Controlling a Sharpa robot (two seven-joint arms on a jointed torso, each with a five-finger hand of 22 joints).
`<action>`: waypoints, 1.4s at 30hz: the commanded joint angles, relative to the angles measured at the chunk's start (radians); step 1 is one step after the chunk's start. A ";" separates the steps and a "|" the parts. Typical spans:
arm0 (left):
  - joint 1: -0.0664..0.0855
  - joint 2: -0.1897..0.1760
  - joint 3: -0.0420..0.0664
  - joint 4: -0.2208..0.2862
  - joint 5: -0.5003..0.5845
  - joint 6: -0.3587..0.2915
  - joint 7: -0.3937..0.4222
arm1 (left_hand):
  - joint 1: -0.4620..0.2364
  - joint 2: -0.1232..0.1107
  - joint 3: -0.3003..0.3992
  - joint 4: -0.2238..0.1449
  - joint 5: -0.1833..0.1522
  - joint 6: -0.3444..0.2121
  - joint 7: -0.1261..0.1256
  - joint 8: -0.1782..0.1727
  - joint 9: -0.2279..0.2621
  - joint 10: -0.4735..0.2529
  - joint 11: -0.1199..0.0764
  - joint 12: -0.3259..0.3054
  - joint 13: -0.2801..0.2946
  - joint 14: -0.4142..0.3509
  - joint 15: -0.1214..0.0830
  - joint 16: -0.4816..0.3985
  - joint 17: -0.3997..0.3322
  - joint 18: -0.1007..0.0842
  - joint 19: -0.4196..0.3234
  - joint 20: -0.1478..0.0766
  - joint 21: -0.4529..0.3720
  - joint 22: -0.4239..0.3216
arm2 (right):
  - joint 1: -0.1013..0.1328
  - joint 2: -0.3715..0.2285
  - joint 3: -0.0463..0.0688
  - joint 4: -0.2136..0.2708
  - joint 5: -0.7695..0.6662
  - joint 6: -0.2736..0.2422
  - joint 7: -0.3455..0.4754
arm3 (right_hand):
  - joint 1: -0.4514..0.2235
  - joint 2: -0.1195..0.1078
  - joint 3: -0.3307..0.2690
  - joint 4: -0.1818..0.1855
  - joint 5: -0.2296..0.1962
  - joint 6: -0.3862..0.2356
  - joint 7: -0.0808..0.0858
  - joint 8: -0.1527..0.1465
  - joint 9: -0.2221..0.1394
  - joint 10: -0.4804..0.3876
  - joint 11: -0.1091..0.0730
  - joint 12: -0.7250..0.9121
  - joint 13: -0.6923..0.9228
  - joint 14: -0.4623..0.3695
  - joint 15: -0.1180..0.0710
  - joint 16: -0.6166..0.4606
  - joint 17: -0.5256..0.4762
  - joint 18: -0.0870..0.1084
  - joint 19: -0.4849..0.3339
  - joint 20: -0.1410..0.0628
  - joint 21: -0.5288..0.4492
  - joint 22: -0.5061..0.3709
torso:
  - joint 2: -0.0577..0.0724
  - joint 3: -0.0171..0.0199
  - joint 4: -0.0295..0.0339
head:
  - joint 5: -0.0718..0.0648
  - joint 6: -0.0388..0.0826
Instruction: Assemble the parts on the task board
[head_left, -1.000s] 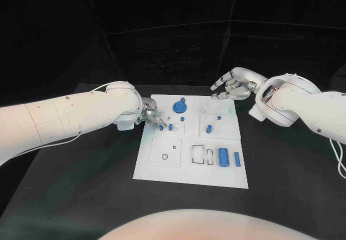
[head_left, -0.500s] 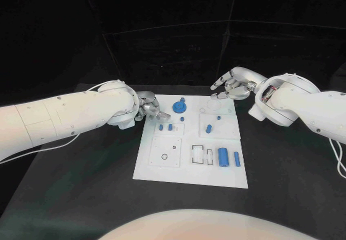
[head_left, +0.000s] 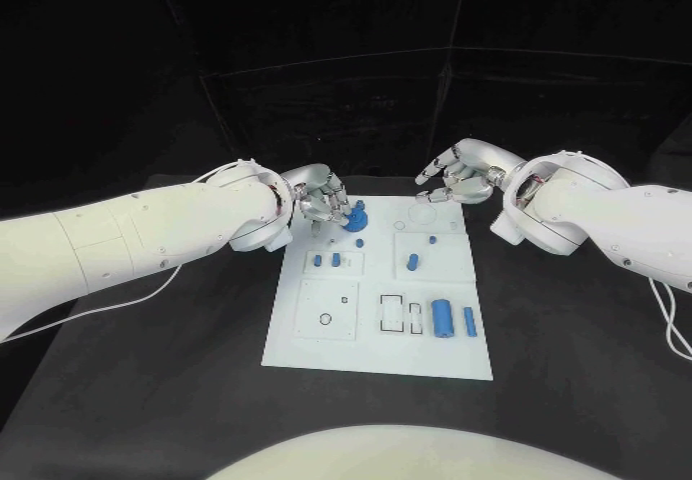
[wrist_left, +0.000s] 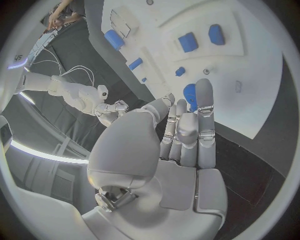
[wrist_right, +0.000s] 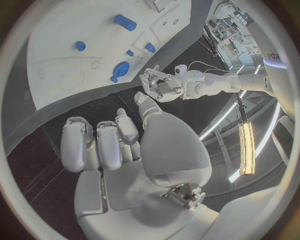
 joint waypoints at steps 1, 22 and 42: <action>0.000 0.024 0.000 -0.029 -0.074 -0.016 0.157 | -0.020 -0.025 0.013 -0.005 -0.001 0.006 0.000 -0.049 -0.024 -0.002 0.002 -0.040 -0.037 0.026 0.003 0.025 0.032 0.021 0.025 0.008 0.007 0.002 | 0.002 0.004 0.001 -0.001 -0.003 -0.005 0.007 | 0.000 0.012 -0.003 0.000 0.004 -0.001 -0.004 0.005 -0.001 -0.003 -0.002 -0.006 -0.001 0.040 -0.007 -0.003 -0.002 0.009 -0.002 -0.003 -0.004 -0.002 | 0.000 0.0007 -0.0001 | -0.005 0.003; -0.018 0.150 -0.020 -0.168 -0.398 0.099 0.182 | -0.058 -0.065 -0.022 -0.043 -0.021 0.109 -0.011 -0.248 -0.038 0.038 0.007 -0.245 -0.216 0.149 -0.003 0.132 0.139 -0.015 0.181 0.002 0.230 0.237 | 0.002 0.019 0.001 -0.005 -0.003 -0.003 0.009 | 0.003 0.015 -0.002 0.000 0.006 -0.002 -0.004 0.005 -0.001 -0.003 -0.002 -0.005 0.000 0.040 -0.007 -0.002 0.001 0.008 -0.001 -0.003 -0.004 0.000 | 0.000 0.0008 0.0017 | -0.016 0.011; -0.033 0.177 -0.023 -0.191 -0.421 0.145 0.162 | -0.059 -0.046 -0.025 -0.048 -0.020 0.145 -0.015 -0.274 -0.036 0.075 0.004 -0.268 -0.238 0.152 -0.007 0.129 0.119 -0.017 0.189 -0.001 0.245 0.256 | 0.002 0.025 0.001 -0.013 -0.003 -0.007 0.008 | 0.003 0.016 -0.002 0.000 0.006 -0.002 -0.004 0.005 -0.001 -0.002 -0.002 -0.005 0.001 0.040 -0.007 -0.002 0.000 0.009 -0.001 -0.003 -0.004 -0.001 | 0.000 0.0005 0.0030 | -0.013 0.010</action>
